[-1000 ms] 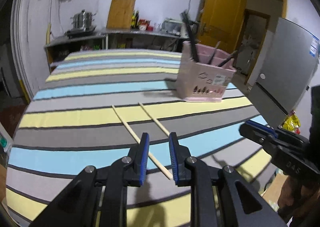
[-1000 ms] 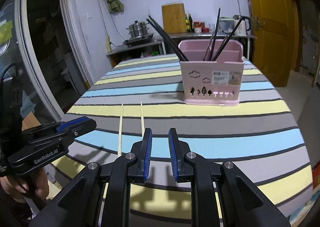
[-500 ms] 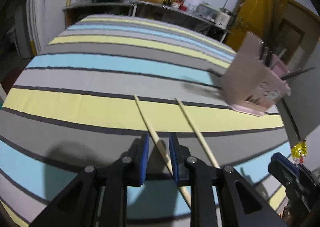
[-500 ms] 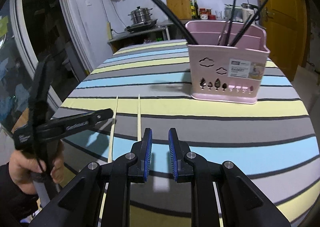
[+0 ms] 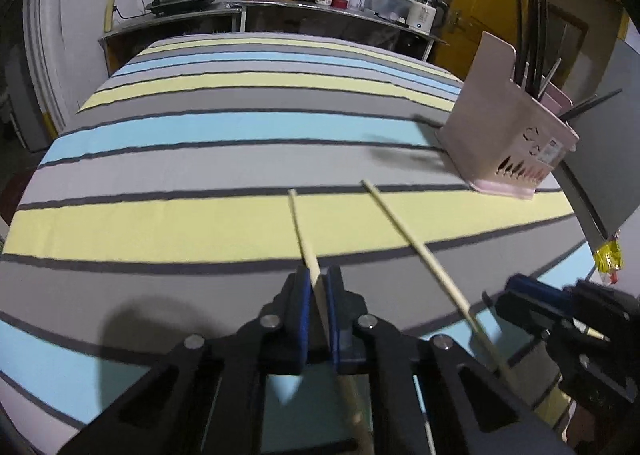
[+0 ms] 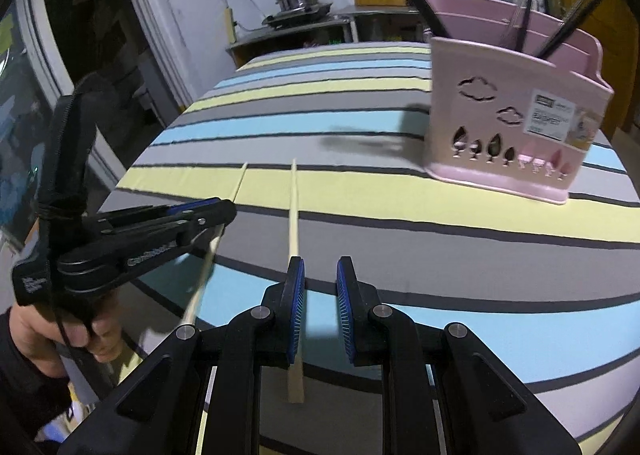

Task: Organize utensils
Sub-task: 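Move both tools to the wooden chopsticks and grasp one each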

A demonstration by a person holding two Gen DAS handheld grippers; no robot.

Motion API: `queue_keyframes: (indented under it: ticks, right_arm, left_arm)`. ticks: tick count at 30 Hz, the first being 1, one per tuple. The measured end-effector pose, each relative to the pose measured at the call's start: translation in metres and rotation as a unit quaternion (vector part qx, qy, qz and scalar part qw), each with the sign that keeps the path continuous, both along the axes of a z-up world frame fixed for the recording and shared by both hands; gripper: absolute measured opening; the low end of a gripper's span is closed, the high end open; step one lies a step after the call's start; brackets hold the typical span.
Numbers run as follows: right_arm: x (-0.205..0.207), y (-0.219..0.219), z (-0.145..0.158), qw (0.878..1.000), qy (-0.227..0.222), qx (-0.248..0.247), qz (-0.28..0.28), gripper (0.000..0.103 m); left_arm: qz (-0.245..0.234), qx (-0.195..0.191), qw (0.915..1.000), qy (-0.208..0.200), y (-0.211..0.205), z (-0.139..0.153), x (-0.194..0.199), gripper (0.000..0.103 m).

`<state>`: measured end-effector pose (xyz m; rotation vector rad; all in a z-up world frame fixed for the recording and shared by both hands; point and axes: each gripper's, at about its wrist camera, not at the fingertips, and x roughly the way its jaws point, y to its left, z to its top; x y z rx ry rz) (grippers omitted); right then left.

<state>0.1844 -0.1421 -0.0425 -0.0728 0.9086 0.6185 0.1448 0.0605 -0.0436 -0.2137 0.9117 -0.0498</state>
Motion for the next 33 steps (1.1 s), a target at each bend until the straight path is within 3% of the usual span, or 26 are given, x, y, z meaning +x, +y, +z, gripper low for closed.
queue_keyframes:
  ticks: [8, 10, 16, 19, 26, 33]
  right_arm:
    - [0.001, 0.018, -0.017, 0.999, 0.017, -0.029, -0.003, 0.016]
    - [0.001, 0.014, -0.017, 0.999, 0.023, -0.028, -0.027, 0.008]
    - [-0.013, -0.005, -0.019, 0.994, 0.073, 0.025, -0.079, 0.008]
    - [-0.013, -0.007, -0.018, 0.992, 0.095, 0.041, -0.073, 0.008]
    - [0.013, 0.013, -0.005, 0.997, 0.067, 0.006, -0.037, 0.008]
    - [0.043, 0.039, -0.012, 0.998, 0.054, -0.035, -0.007, 0.008]
  left_arm:
    - [0.025, 0.003, 0.9996, 0.01, 0.019, 0.001, -0.02, 0.007]
    - [0.03, 0.002, 0.9995, 0.011, 0.021, 0.001, -0.021, 0.007]
    - [0.035, -0.003, 0.9993, 0.013, 0.024, 0.0, -0.019, 0.007]
    - [0.033, -0.011, 0.9993, 0.016, 0.026, 0.0, -0.014, 0.007]
    - [0.029, -0.021, 0.999, 0.025, 0.029, -0.001, 0.0, 0.008]
    - [0.028, -0.028, 0.9987, 0.032, 0.032, -0.003, 0.013, 0.008]
